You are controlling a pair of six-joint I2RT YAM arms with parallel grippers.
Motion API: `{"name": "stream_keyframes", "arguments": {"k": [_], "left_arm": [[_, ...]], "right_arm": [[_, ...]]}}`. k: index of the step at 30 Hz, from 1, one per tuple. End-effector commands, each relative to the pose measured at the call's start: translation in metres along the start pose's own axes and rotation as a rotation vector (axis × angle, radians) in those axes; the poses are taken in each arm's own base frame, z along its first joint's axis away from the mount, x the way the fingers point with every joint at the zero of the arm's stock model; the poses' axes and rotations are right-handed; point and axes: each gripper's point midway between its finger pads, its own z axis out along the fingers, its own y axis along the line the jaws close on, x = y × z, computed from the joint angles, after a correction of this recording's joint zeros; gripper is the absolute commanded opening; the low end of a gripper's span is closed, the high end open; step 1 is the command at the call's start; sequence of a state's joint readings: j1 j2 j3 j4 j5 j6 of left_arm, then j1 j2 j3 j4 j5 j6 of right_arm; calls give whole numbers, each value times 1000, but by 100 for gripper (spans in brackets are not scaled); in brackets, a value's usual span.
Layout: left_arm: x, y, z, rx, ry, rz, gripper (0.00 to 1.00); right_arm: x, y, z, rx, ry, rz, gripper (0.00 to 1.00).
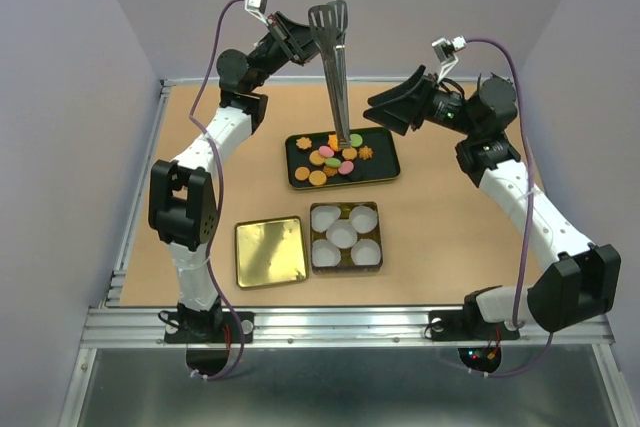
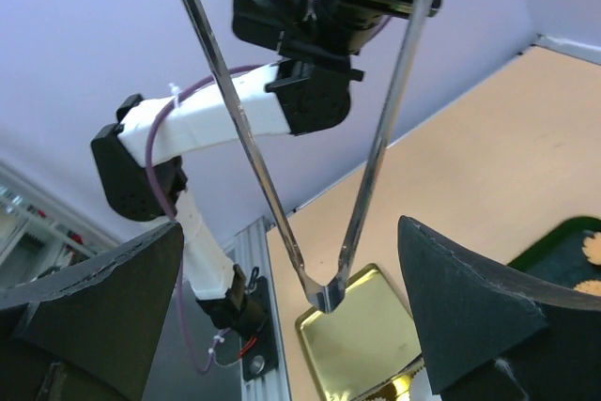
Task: Pack the cookies
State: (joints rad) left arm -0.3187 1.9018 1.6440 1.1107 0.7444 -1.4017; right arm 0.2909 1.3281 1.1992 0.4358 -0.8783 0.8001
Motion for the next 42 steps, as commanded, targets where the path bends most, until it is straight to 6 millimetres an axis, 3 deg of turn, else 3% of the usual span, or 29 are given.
{"name": "stream_keyframes", "arguments": {"k": [1, 9, 17, 26, 42], "left_arm": [[-4, -54, -1, 143, -9, 36, 0], [0, -52, 4, 161, -7, 5, 0], [-3, -56, 6, 169, -11, 3, 0], [0, -41, 6, 122, -24, -8, 0], [7, -26, 1, 40, -57, 11, 0]], "right_arm": [[2, 34, 2, -150, 13, -82, 100], [20, 32, 25, -175, 51, -48, 100], [31, 22, 35, -120, 74, -68, 100], [41, 30, 47, -143, 89, -56, 100], [23, 23, 70, -111, 70, -98, 98]]}}
